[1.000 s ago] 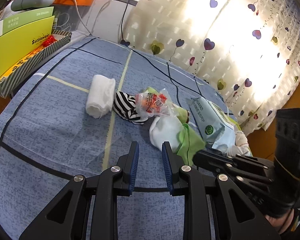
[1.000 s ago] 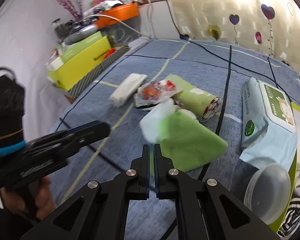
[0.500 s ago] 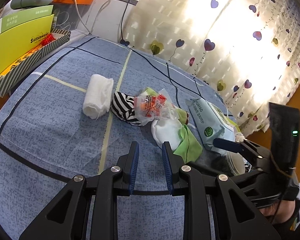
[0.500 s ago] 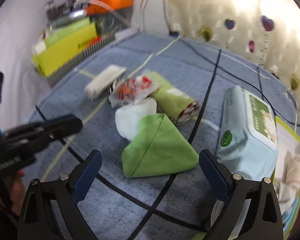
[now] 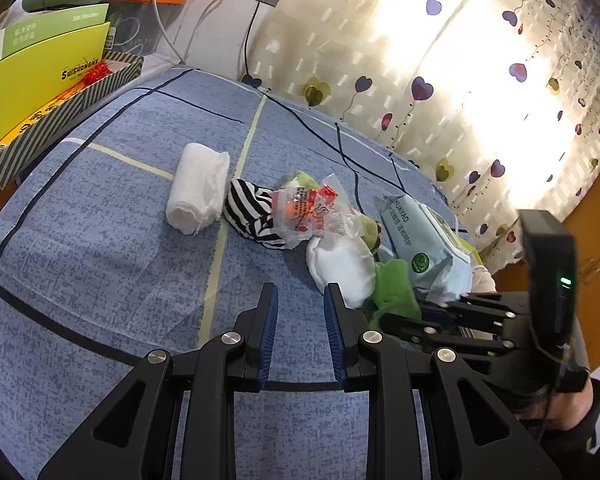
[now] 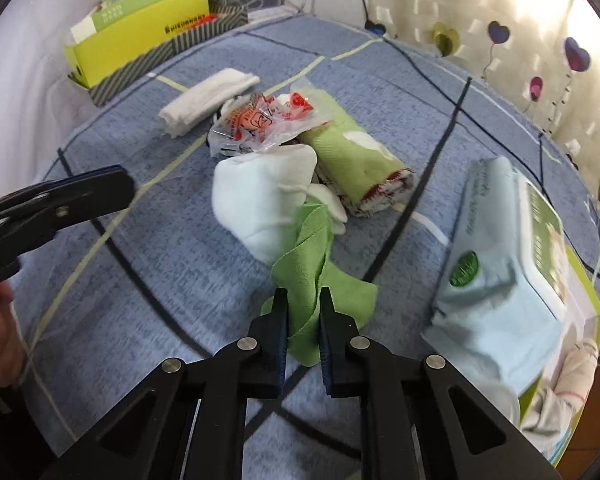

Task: Organize soft objects
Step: 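Close the right gripper on the green cloth and lift it, then grasp the white cloth with the left gripper while the right gripper holds the green cloth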

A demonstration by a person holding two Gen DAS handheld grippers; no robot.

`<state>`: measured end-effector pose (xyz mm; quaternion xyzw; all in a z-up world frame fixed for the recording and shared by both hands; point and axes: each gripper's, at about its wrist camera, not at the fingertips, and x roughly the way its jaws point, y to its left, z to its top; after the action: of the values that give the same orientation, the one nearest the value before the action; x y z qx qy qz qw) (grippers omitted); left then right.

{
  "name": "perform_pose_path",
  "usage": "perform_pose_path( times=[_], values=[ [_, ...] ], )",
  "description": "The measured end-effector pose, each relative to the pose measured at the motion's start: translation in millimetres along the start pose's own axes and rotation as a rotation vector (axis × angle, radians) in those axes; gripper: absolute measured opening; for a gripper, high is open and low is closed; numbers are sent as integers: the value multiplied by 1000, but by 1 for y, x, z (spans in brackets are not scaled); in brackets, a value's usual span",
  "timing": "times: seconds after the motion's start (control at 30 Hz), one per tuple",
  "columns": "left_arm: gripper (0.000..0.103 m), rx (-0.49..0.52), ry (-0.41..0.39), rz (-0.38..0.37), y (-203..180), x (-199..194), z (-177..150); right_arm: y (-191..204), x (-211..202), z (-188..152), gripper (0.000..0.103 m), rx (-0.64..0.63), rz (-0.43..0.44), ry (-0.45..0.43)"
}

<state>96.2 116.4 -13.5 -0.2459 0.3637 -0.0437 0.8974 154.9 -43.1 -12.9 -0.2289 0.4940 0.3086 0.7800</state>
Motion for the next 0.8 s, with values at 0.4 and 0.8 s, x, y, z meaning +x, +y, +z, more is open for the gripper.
perform_pose_path(
  times=[0.4, 0.8],
  values=[
    [52, -7, 81, -25, -27, 36, 8, -13, -57, -16, 12, 84, 11, -195],
    [52, -22, 154, 49, -41, 79, 16, -34, -63, -25, 12, 126, 65, -241]
  ],
)
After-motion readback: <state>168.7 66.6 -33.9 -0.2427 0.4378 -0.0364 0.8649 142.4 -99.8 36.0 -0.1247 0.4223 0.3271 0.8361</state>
